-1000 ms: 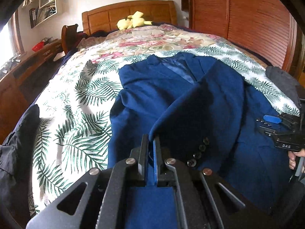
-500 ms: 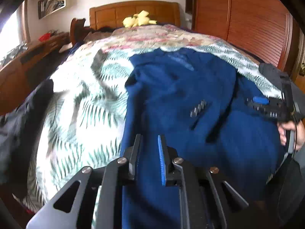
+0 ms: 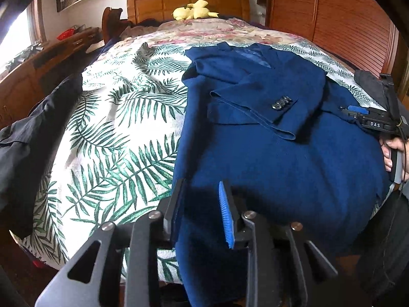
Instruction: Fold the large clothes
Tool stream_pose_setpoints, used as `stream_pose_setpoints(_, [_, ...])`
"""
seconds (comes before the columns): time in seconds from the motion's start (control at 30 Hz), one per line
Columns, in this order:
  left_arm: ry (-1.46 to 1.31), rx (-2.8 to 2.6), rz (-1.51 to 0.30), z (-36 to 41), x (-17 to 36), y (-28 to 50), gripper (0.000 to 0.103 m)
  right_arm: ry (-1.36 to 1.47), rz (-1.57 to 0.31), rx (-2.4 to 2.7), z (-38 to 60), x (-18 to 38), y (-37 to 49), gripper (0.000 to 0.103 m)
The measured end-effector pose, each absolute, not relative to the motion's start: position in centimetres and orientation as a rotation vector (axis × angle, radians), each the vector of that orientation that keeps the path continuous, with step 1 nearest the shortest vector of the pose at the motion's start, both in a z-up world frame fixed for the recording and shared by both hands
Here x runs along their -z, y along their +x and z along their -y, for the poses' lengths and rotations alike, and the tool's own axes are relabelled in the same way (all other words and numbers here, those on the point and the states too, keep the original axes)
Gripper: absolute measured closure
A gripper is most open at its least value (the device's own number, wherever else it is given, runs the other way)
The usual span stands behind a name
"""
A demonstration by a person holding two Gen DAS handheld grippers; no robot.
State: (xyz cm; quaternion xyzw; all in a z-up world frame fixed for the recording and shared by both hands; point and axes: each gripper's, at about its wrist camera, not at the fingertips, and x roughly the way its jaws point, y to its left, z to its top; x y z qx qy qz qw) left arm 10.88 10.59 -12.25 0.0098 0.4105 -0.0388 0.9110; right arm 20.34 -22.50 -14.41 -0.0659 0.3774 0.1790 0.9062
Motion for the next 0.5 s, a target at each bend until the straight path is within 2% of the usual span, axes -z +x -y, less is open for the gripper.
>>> stream_pose_setpoints(0.3, [0.02, 0.075, -0.84, -10.6, 12.6, 10.9, 0.077, -0.177, -0.811, -0.364, 22.2, 13.7, 20.1, 0.039])
stream_pose_setpoints(0.5, [0.02, 0.072, -0.834, -10.5, 12.7, 11.0, 0.076, -0.221, -0.816, -0.36, 24.4, 12.1, 17.0, 0.039])
